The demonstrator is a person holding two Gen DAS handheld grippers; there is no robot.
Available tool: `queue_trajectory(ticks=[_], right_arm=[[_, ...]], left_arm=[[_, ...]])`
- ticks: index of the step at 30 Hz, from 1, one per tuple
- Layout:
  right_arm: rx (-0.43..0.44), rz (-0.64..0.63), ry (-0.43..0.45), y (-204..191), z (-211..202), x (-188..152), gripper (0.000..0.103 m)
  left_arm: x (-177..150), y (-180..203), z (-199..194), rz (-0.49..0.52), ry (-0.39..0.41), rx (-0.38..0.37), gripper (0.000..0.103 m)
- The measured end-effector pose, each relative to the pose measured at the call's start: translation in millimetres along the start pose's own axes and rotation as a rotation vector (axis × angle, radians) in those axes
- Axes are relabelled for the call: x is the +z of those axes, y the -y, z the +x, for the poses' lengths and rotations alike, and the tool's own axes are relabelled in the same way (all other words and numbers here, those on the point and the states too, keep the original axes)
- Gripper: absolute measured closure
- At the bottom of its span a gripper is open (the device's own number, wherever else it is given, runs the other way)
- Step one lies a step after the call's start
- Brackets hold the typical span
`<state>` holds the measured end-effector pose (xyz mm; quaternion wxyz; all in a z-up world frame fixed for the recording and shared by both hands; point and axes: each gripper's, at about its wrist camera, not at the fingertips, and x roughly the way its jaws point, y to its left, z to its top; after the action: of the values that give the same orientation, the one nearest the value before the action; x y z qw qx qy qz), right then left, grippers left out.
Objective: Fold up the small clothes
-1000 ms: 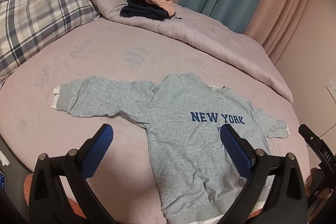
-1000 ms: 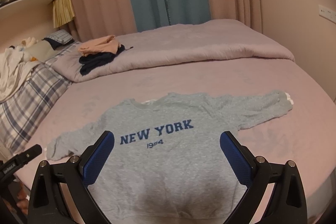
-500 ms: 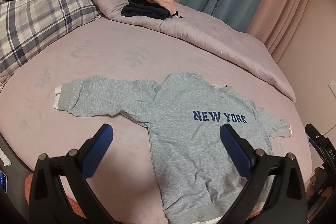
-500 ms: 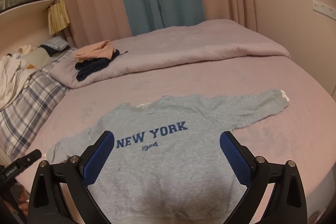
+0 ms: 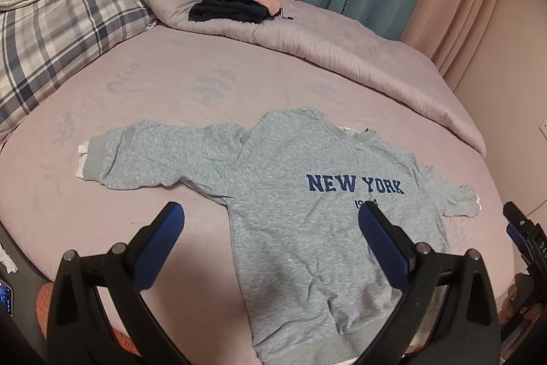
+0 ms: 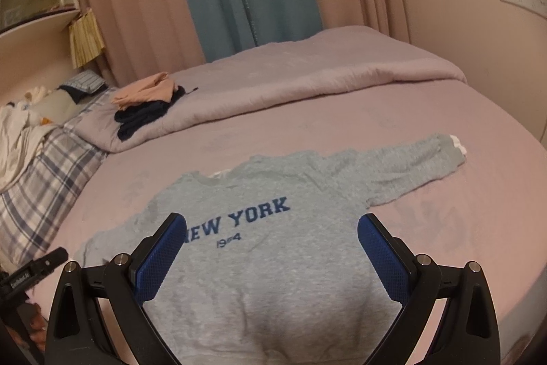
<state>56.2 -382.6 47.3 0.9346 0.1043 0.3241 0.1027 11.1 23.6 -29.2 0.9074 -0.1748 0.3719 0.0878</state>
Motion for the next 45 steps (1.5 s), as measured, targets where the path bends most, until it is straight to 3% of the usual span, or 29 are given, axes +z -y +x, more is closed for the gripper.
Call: queue_trajectory(ticks=[7, 14, 24, 29, 35, 39, 45], right_arm=[[-0.068, 0.086, -0.006, 53, 5, 13, 0.008], [-0.113, 0.252, -0.028, 119, 20, 21, 0.017], [-0.250, 0.568, -0.095, 239, 75, 29, 0.039], [-0.219, 0.686, -0.141, 278, 117, 31, 0.046], [-0.194, 0.790, -0.168, 290, 152, 24, 0.051], [-0.186, 0.822, -0.143, 302, 161, 22, 0.071], [-0.139, 0.829, -0.090, 300, 149, 26, 0.081]], left_arm=[[2, 17, 20, 0.027, -0.037, 0.001, 0.001], [-2, 30, 43, 0.054, -0.079, 0.023, 0.002], [-13, 33, 81, 0.044, -0.175, 0.043, 0.004], [-12, 32, 88, 0.031, -0.187, 0.060, 0.004], [-9, 26, 89, 0.017, -0.179, 0.080, 0.004], [-8, 19, 90, 0.002, -0.176, 0.093, 0.004], [-5, 13, 89, -0.017, -0.173, 0.080, 0.004]])
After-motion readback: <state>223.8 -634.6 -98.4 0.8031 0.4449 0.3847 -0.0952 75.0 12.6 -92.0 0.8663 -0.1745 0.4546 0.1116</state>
